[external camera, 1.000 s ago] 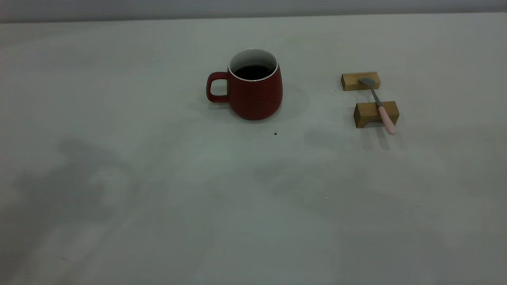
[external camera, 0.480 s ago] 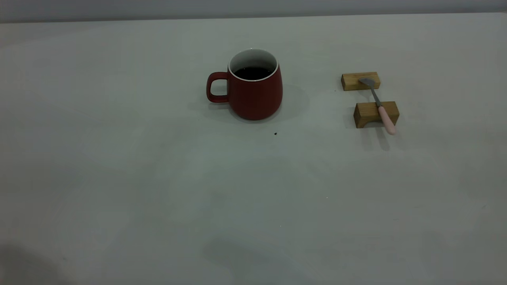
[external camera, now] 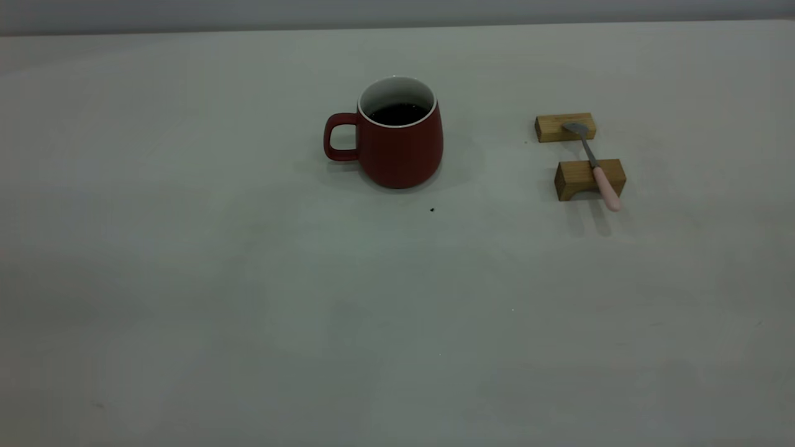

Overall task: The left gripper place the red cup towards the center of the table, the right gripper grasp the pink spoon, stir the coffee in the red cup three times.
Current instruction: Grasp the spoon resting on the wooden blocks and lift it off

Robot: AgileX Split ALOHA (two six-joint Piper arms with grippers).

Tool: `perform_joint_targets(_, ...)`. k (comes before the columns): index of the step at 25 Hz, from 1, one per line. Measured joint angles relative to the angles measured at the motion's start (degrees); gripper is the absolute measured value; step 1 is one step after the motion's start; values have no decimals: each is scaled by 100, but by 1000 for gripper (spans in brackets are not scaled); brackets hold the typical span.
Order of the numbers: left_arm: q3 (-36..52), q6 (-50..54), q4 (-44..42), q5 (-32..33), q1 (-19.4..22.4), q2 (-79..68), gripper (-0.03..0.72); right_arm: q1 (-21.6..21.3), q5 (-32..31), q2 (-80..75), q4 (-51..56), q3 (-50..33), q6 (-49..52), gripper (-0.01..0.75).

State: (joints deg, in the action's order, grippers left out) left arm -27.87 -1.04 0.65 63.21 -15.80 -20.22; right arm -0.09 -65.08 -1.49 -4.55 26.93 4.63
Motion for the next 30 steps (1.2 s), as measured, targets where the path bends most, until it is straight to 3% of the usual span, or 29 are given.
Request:
perform_joint_targets(7, 0, 4, 0, 76, 76, 1533, 482, 0, 0, 0, 81, 0, 11, 237)
perform_joint_targets(12, 0, 4, 0, 122, 631, 2067, 482, 0, 238, -299, 335, 76, -71, 272)
perform_joint_targets(17, 0, 15, 5, 152, 847, 2129, 482, 0, 1083, -1327, 681, 115, -397, 384)
perform_joint_targets(21, 0, 15, 5, 152, 847, 2129, 482, 0, 2032, -2334, 1590, 115, -851, 461)
perform_joint_targets(26, 0, 15, 5, 157, 847, 2129, 482, 0, 3190, -3901, 3080, 115, -2303, 489)
perform_joint_targets(30, 0, 19, 5, 157, 847, 2129, 482, 0, 3617, -5463, 4407, 121, -3577, 489)
